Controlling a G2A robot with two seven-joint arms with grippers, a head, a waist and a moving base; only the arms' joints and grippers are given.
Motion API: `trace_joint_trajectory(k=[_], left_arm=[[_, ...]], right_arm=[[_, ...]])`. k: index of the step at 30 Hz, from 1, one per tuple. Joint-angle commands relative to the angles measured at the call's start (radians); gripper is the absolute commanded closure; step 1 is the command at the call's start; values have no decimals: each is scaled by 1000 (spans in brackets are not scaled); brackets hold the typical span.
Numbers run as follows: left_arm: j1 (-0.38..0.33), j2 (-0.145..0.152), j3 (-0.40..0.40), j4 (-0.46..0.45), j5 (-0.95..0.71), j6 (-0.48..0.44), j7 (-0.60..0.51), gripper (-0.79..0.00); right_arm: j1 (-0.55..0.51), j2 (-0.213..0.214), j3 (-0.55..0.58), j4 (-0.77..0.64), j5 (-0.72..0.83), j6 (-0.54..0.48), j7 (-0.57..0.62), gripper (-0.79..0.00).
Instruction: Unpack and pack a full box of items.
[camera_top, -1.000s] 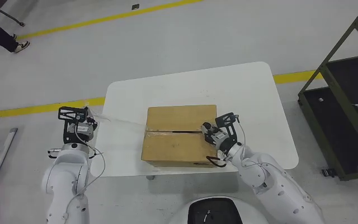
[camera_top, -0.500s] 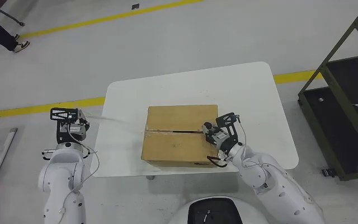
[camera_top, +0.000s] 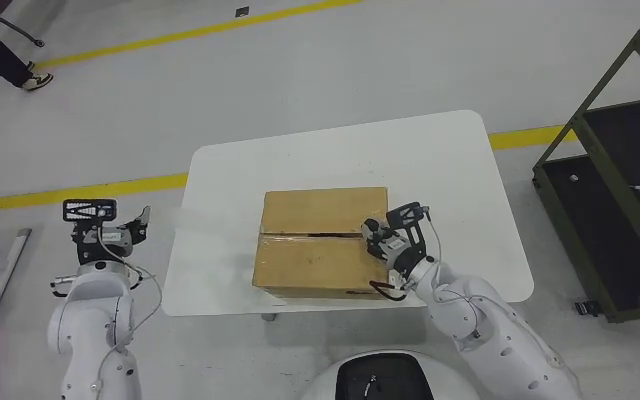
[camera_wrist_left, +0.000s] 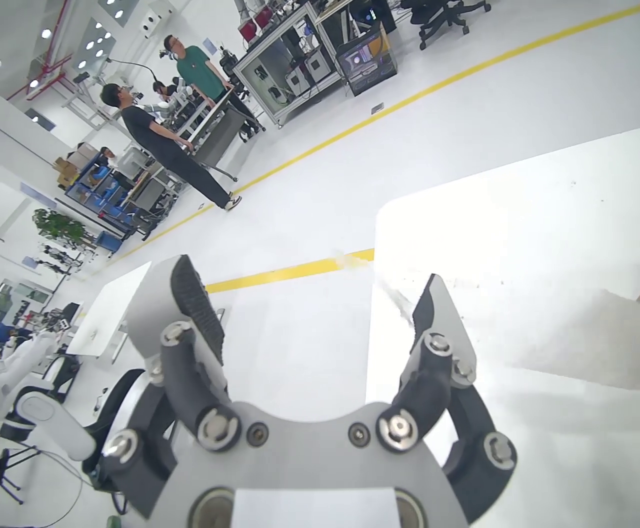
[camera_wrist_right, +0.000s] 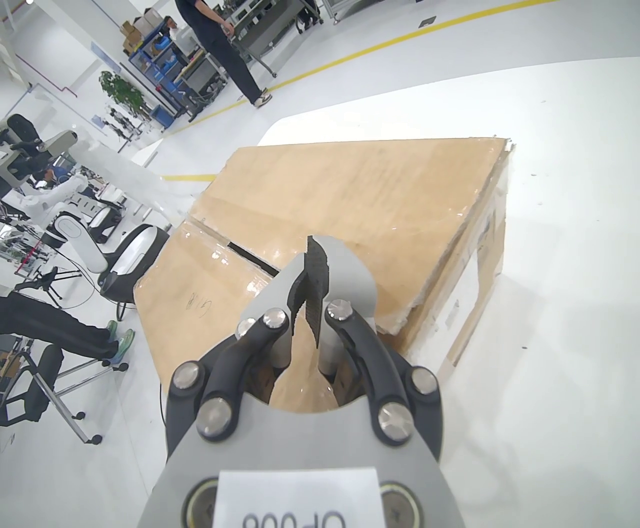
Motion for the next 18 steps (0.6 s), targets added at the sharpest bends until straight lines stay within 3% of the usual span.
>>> trace_joint_trajectory(k=[1,12,18], left_arm=[[5,1,-5,-6,5,-4,0,-785],[42,7,-6,-54,7,-35,1,-785],[64,2,107,-162,-40,-94,-1,-785]], right_arm=[[-3,0,1,-5,-2,2,0,0],[-28,3,17,-44,1,1,-21,-9],[-52,7,46,-106,-7,-11,-59,-163]])
